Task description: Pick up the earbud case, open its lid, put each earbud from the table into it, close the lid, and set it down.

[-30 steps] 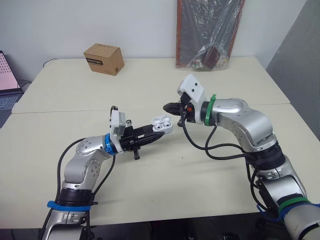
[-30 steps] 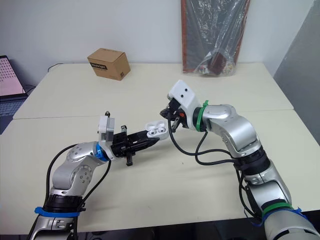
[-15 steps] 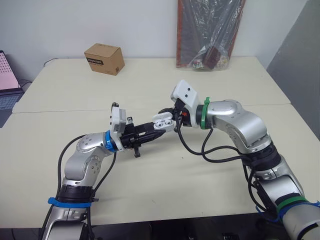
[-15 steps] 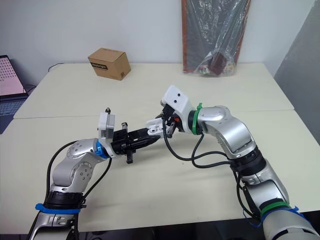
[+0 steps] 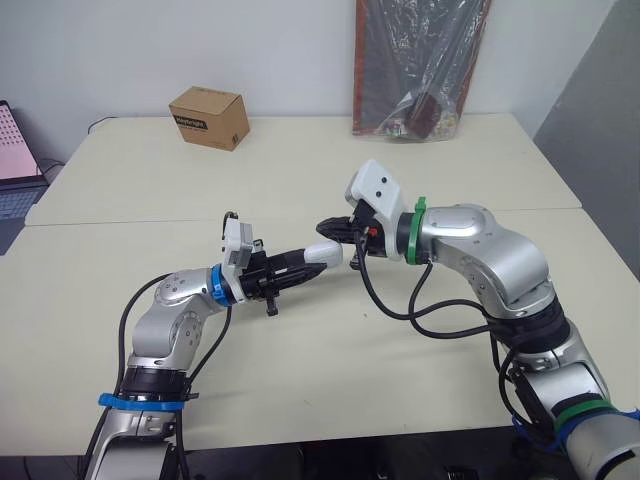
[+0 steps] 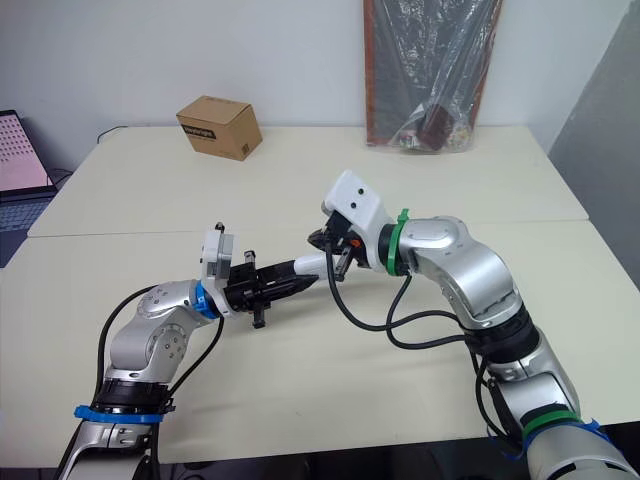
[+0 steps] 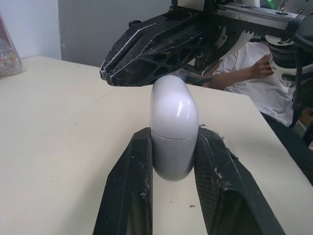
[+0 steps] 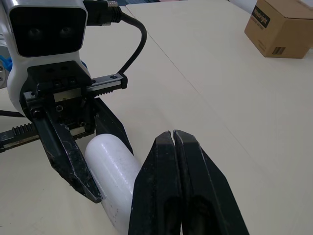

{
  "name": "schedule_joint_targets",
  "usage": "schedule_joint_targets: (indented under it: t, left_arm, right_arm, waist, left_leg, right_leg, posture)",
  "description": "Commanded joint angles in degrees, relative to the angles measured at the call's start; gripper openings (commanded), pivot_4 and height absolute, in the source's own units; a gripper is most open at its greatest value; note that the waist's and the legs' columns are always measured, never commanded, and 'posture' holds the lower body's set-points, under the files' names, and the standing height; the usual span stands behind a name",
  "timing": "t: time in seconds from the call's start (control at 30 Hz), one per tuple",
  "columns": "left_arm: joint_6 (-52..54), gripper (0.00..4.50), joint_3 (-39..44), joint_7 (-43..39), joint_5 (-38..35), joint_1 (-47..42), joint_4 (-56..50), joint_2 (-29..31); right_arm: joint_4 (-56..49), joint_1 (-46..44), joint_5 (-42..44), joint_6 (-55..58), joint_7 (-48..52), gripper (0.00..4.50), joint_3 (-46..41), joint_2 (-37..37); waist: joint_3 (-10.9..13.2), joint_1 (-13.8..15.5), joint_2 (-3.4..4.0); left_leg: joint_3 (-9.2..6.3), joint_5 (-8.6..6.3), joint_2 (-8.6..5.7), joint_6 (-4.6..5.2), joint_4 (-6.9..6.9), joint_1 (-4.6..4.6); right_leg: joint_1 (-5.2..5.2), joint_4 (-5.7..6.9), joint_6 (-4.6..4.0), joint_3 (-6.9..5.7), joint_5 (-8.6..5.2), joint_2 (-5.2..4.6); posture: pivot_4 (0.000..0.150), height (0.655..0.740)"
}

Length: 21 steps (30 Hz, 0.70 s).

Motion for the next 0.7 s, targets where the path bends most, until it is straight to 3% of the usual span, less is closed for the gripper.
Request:
schedule_joint_targets:
  t: [0.03,0.27,0.47,0.7]
  left_arm:
    - [-0.14,0.81,0.82,0.08,-1.35,-1.97,-1.03,-0.23]
    - [7.95,0.81,0.19,3.77,-0.88,-1.99,-2.76,1.66]
    - [19.46,0.81,-3.52,14.49,4.55,-5.51,-1.01,2.58]
    - [27.81,0.81,-6.70,19.69,7.44,-10.72,3.92,1.22]
  right_arm:
    - [-2.60,0.44,0.64,0.51,-0.30,0.06,-0.45,-0.04]
    - [-6.17,0.89,4.01,4.12,0.36,0.06,-6.10,-3.92]
    - [-11.21,8.07,2.81,1.66,0.33,0.06,-7.64,-11.49]
    - [-10.89,12.08,2.97,1.89,-1.03,0.06,-7.93,-13.44]
  waist:
    - [0.00,-0.01,0.00]
    - [0.00,0.02,0.00]
    - [0.00,0.13,-0.01]
    - [0.00,-0.16,-0.01]
  left_leg:
    - [0.00,0.00,0.00,0.00,0.00,0.00]
    - [-0.01,0.00,-0.01,0.00,0.00,-0.02]
    - [-0.06,0.00,-0.05,0.00,0.01,-0.04]
    - [-0.03,0.00,-0.02,0.00,0.02,-0.02]
  right_leg:
    - [0.00,0.00,0.00,0.00,0.00,0.00]
    - [0.00,0.00,0.00,0.00,0.00,0.00]
    - [0.02,-0.03,0.01,-0.04,-0.01,-0.02]
    - [0.00,0.03,0.01,-0.02,-0.01,0.02]
  posture:
    - [0.150,0.7400]
    - [0.150,0.7400]
    - [0.150,0.7400]
    - [0.150,0.7400]
